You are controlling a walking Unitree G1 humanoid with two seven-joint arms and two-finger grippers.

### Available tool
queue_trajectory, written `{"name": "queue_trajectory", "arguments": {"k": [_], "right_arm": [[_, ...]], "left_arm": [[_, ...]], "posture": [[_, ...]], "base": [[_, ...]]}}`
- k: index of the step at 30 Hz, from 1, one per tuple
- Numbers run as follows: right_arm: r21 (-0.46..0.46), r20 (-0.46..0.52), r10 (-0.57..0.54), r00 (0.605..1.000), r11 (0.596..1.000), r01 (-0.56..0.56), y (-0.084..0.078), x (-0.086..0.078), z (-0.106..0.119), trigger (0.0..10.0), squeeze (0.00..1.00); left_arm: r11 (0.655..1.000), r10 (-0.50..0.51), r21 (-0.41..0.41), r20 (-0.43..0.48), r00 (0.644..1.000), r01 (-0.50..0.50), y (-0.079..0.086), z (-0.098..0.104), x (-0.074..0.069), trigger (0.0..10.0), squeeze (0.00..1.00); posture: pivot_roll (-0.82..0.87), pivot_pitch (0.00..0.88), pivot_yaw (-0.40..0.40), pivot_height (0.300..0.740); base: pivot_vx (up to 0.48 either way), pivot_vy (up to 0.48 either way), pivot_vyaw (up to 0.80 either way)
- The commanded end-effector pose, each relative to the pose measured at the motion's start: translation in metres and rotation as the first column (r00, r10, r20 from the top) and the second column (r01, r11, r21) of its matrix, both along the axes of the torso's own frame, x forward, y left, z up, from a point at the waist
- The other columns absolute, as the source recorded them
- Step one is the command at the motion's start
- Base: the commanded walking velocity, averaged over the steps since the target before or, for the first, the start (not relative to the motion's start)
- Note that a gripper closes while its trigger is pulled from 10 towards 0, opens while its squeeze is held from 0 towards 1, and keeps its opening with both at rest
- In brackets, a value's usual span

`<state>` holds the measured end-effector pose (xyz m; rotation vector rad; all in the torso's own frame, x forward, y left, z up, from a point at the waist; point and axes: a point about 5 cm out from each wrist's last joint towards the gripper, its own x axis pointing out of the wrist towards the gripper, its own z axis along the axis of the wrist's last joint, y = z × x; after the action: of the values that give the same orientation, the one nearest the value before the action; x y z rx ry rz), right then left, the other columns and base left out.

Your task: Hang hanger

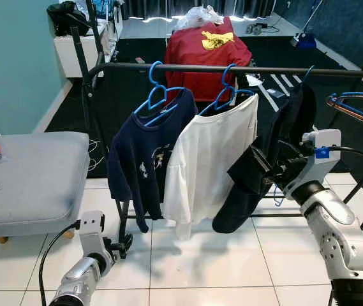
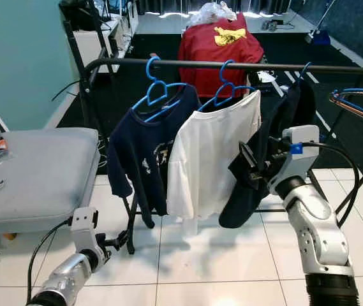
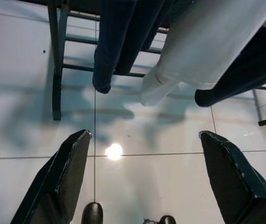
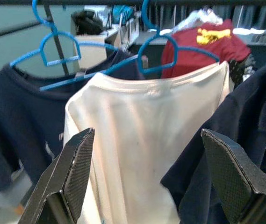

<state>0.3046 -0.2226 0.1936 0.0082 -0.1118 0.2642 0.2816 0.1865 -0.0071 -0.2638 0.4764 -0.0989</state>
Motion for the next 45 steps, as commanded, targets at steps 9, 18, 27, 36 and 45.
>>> {"name": "queue_trajectory", "arguments": {"k": [9, 18, 27, 36, 45], "right_arm": [[-0.013, 0.001, 0.015, 1.0, 1.0, -0.015, 0.005, -0.002, 0.002, 10.0, 0.0], [-0.042, -0.013, -0.066, 0.998, 0.997, 0.065, -0.003, 0.004, 0.004, 10.0, 0.0], [-0.087, -0.099, -0.072, 0.992, 0.994, 0.063, 0.0, 0.005, -0.004, 10.0, 0.0], [-0.109, -0.134, -0.053, 0.99, 0.993, 0.038, 0.009, 0.006, -0.007, 10.0, 0.0], [-0.122, -0.152, -0.091, 0.984, 0.99, 0.072, 0.01, 0.011, -0.009, 10.0, 0.0]], "left_arm": [[0.999, -0.043, 0.005, -0.013, 0.999, 0.043, -0.003, -0.004, -0.004, 10.0, 0.0], [0.999, -0.053, 0.003, -0.014, 0.998, 0.053, -0.004, -0.005, -0.005, 10.0, 0.0], [0.999, -0.047, 0.012, -0.022, 0.999, 0.047, -0.004, -0.007, -0.006, 10.0, 0.0], [0.998, -0.064, 0.017, -0.013, 0.998, 0.064, -0.004, -0.006, -0.005, 10.0, 0.0], [0.998, -0.06, 0.012, -0.015, 0.998, 0.06, -0.004, -0.006, -0.005, 10.0, 0.0]], "posture": [[-0.1, 0.072, -0.013, 0.74], [-0.09, 0.068, -0.014, 0.74], [-0.09, 0.069, -0.013, 0.74], [-0.09, 0.073, -0.01, 0.74], [-0.09, 0.075, -0.012, 0.74]], "base": [[0.228, 0.0, 0.55], [0.338, 0.0, 0.0], [0.14, 0.0, 0.0], [0.148, 0.0, 0.0], [0.466, 0.0, 0.0]]}}
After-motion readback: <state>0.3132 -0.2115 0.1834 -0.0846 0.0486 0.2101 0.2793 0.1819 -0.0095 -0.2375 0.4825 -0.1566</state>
